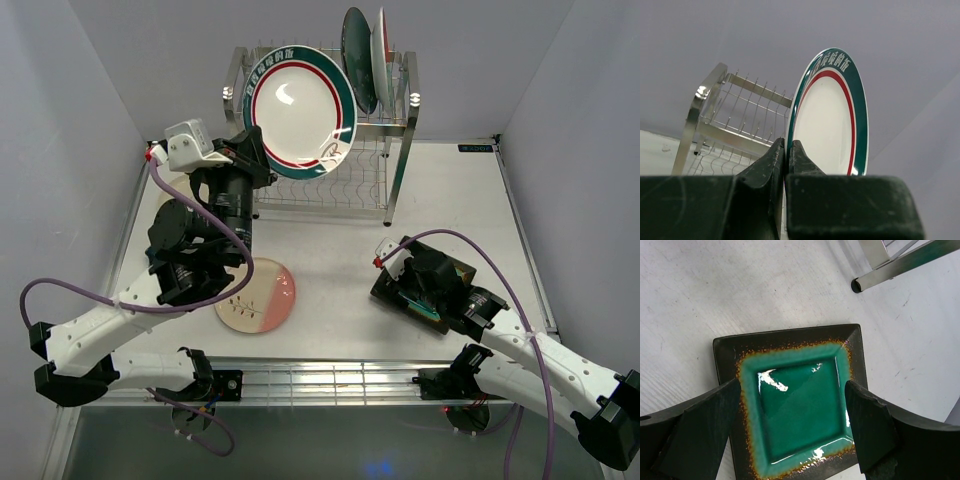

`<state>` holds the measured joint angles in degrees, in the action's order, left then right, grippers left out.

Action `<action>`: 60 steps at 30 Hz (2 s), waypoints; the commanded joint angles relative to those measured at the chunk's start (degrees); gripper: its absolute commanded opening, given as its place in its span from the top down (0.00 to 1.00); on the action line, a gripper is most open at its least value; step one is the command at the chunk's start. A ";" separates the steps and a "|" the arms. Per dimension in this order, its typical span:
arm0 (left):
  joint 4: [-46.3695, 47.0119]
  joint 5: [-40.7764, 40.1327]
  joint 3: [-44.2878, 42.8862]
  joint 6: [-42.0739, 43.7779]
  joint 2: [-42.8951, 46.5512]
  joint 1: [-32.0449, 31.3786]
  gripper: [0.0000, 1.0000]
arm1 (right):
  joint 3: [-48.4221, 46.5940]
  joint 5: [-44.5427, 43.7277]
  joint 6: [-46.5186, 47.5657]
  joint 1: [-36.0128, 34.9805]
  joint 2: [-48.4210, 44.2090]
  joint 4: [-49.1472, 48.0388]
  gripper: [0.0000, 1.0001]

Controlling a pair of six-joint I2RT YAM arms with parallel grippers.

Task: Load the plates into the dish rack
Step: Insert the plate into the dish rack.

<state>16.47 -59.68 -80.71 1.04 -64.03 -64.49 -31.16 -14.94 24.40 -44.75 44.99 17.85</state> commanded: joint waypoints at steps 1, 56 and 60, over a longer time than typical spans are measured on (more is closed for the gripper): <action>6.64 0.09 -3.84 5.28 -0.30 1.12 1.00 | 0.04 -0.62 -0.41 -0.51 -0.34 -2.03 0.10; 20.71 -0.26 -46.99 29.02 -47.14 17.91 1.00 | 0.04 -1.41 -0.85 -0.86 -2.01 -2.20 0.10; 20.71 -0.44 -49.71 30.51 -49.60 18.43 1.00 | 0.04 -1.50 -0.94 -1.04 -2.10 -2.11 0.10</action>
<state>34.94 -62.17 -126.91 30.37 -113.93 -46.68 -31.16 -15.97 24.34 -45.21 43.72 17.82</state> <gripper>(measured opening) 0.143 0.900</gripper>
